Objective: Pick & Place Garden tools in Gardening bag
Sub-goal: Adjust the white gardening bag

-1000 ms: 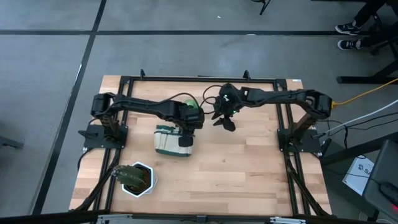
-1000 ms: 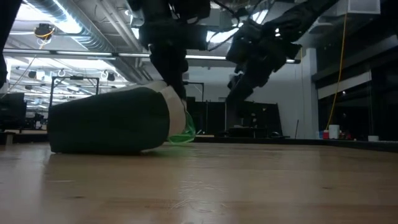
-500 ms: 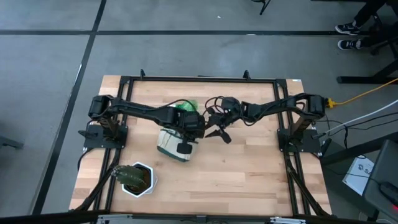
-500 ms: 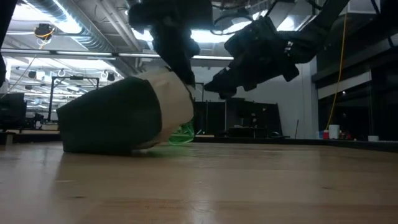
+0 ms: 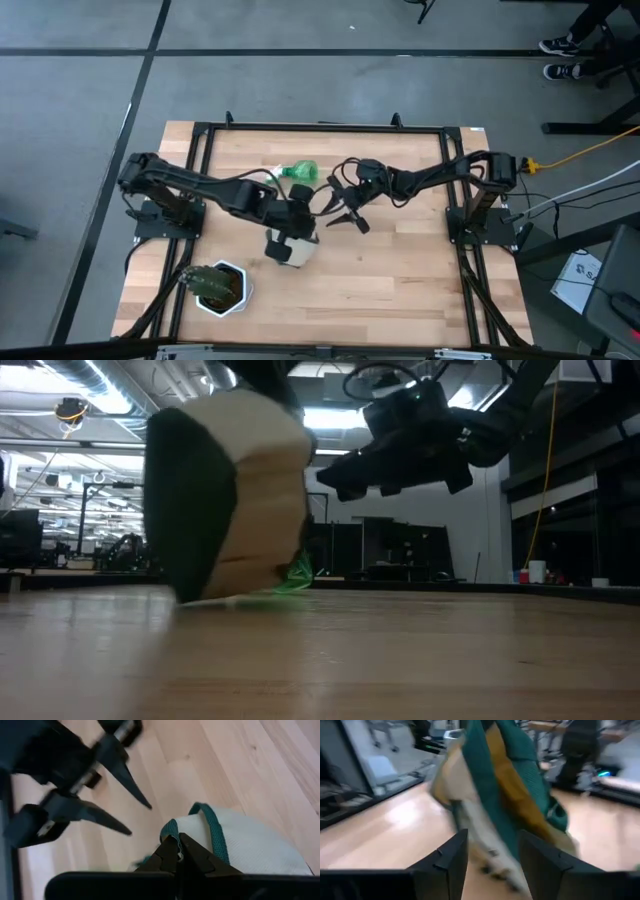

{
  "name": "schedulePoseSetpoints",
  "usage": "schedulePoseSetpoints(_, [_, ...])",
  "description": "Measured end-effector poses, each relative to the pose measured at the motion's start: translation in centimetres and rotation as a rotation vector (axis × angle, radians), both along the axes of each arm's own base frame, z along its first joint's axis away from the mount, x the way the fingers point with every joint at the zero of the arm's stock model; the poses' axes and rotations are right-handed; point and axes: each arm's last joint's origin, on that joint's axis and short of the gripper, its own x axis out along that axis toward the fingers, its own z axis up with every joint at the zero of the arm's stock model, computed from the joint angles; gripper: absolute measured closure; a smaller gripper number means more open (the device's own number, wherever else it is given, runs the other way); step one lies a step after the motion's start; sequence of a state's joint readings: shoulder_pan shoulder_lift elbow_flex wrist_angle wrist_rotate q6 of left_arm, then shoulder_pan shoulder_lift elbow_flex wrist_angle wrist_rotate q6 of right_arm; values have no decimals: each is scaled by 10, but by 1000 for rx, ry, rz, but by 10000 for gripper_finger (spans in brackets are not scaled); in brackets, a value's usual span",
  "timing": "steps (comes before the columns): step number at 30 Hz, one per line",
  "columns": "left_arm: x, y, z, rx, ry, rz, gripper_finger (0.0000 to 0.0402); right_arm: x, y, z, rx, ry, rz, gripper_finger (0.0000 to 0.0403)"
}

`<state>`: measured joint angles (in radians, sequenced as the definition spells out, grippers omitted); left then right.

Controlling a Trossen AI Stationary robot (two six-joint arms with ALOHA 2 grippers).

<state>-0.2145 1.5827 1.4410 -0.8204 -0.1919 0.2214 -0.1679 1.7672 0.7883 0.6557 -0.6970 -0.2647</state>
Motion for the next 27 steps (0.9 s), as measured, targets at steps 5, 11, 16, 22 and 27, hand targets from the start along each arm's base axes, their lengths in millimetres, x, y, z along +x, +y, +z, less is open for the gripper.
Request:
schedulePoseSetpoints(5, [-8,-4,10,42,-40,15,399,3,11,3,-50,-58,3,231])
schedulePoseSetpoints(11, [-9,-3,10,60,-43,27,399,3,12,3,-18,-39,13,231])
schedulePoseSetpoints(16, [-8,-3,11,81,-50,23,399,10,10,2,-4,-39,18,231])
schedulePoseSetpoints(22, [-8,-3,11,67,-44,3,400,35,5,-8,65,9,96,230])
schedulePoseSetpoints(27, [-9,-5,10,62,-38,8,400,51,4,-10,131,25,251,225])
